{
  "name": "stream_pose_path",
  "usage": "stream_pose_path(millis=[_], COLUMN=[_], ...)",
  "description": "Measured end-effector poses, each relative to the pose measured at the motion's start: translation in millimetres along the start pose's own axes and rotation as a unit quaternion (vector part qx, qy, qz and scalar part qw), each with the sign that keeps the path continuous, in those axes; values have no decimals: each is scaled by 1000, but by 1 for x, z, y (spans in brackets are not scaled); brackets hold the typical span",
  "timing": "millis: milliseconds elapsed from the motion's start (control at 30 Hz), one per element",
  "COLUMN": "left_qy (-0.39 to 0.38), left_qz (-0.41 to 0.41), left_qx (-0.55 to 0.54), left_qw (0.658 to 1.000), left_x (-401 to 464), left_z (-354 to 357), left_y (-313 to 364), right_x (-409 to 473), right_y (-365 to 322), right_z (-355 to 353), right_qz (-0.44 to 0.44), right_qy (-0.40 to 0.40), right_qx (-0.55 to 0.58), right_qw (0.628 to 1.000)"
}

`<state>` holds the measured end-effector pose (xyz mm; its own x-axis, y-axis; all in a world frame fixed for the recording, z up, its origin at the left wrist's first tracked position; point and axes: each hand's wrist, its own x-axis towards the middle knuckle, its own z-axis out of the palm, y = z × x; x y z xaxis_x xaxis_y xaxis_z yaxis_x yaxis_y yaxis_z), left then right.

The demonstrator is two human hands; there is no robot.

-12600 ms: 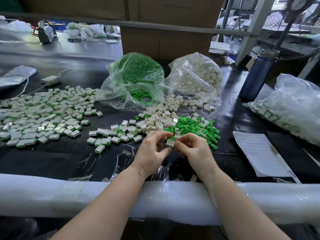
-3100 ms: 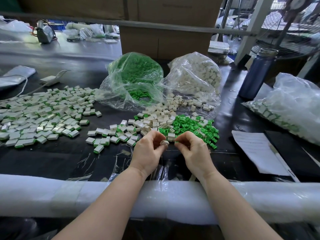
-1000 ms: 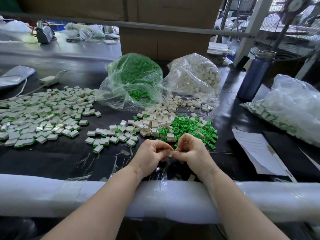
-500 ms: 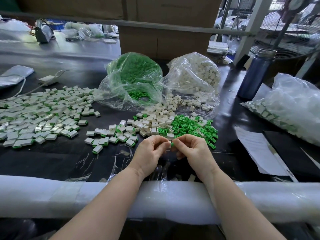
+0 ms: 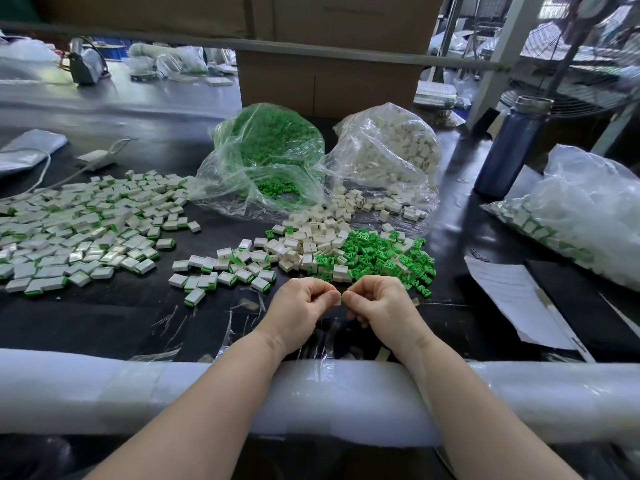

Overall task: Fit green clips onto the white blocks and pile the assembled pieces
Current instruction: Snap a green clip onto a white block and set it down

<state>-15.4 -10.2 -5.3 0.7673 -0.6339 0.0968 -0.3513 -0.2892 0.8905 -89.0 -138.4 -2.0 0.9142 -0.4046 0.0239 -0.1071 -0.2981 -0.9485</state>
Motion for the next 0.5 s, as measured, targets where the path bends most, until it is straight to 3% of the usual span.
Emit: stream_pose_path(millis=[100,233,367,500], left_qy=[19,18,17,27], left_qz=[0,-1,23,11], left_qx=[-15,-63,-7,-26], left_qw=[1000,998,1000,999], left_x=[1,1,1,2], left_z=[2,4,4,4], left_y=[0,2,-1,0], right_x=[0,1,1,0], right_y=[-1,0,1,1], right_z=[2,2,0,-2], right_qz=[-25,-30,-16,-11], right_qy=[25,52,48,33], right_qx=[-16,57,78,118], right_qw=[999,997,996,992])
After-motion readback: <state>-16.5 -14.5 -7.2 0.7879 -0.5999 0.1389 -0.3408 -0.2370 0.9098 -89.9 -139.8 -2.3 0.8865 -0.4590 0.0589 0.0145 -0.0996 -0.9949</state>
